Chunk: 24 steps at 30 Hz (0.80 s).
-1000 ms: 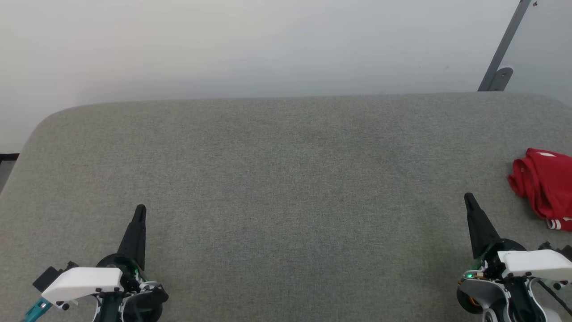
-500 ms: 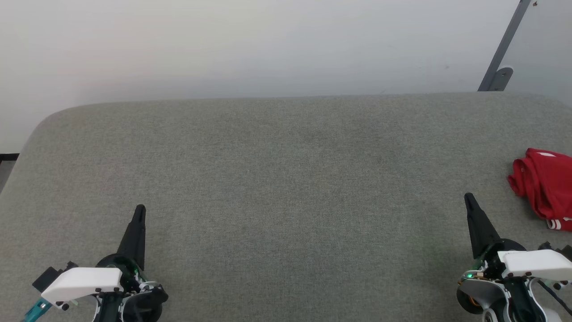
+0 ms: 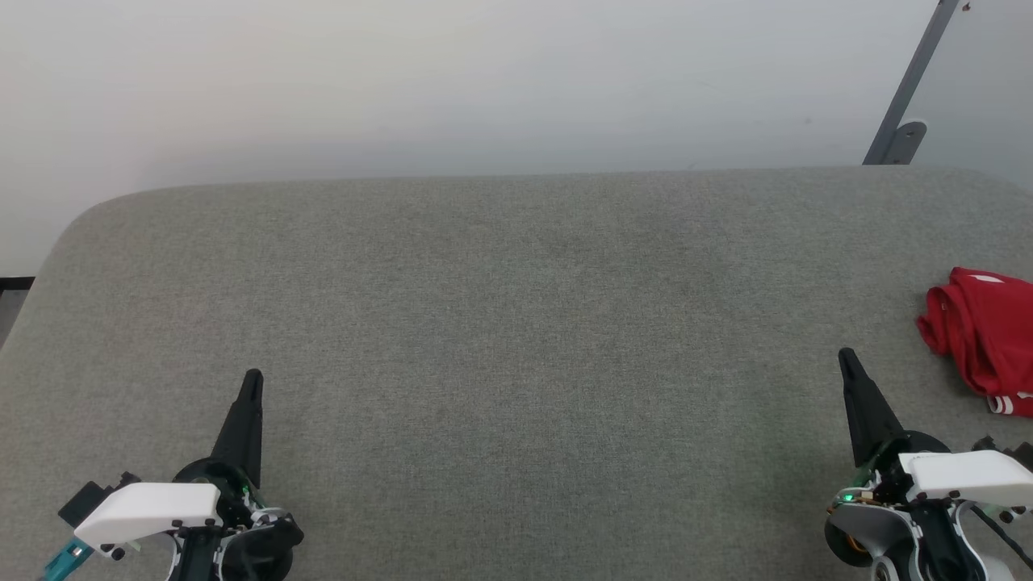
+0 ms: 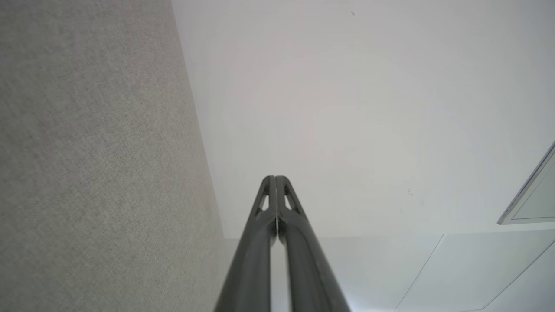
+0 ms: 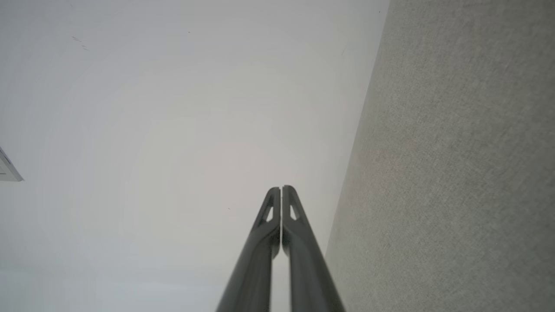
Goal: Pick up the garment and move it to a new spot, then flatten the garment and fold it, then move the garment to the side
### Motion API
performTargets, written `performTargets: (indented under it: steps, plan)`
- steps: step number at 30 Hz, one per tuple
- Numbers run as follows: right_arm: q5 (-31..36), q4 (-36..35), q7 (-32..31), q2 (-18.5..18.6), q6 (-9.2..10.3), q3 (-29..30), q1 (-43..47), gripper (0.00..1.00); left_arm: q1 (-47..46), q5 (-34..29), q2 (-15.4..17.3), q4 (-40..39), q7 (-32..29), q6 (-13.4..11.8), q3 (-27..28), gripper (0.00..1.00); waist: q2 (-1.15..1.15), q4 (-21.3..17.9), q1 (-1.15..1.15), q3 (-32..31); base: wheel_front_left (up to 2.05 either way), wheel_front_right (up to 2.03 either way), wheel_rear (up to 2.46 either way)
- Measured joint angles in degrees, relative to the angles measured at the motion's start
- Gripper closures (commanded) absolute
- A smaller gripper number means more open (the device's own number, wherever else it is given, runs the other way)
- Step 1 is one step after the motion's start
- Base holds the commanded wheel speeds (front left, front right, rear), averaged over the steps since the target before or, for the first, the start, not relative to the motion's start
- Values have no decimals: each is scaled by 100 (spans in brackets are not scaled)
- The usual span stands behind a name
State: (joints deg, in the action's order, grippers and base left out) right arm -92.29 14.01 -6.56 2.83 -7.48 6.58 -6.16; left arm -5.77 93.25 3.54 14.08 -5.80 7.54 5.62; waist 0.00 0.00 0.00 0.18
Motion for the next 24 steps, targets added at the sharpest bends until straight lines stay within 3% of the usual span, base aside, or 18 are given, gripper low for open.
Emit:
performTargets:
  steps: [24]
  plan:
    - [0,-1,-4,0,0,3,0,100,-2,-19,-18,1,-27,1,22,100,0,0,0,0,0,0,0]
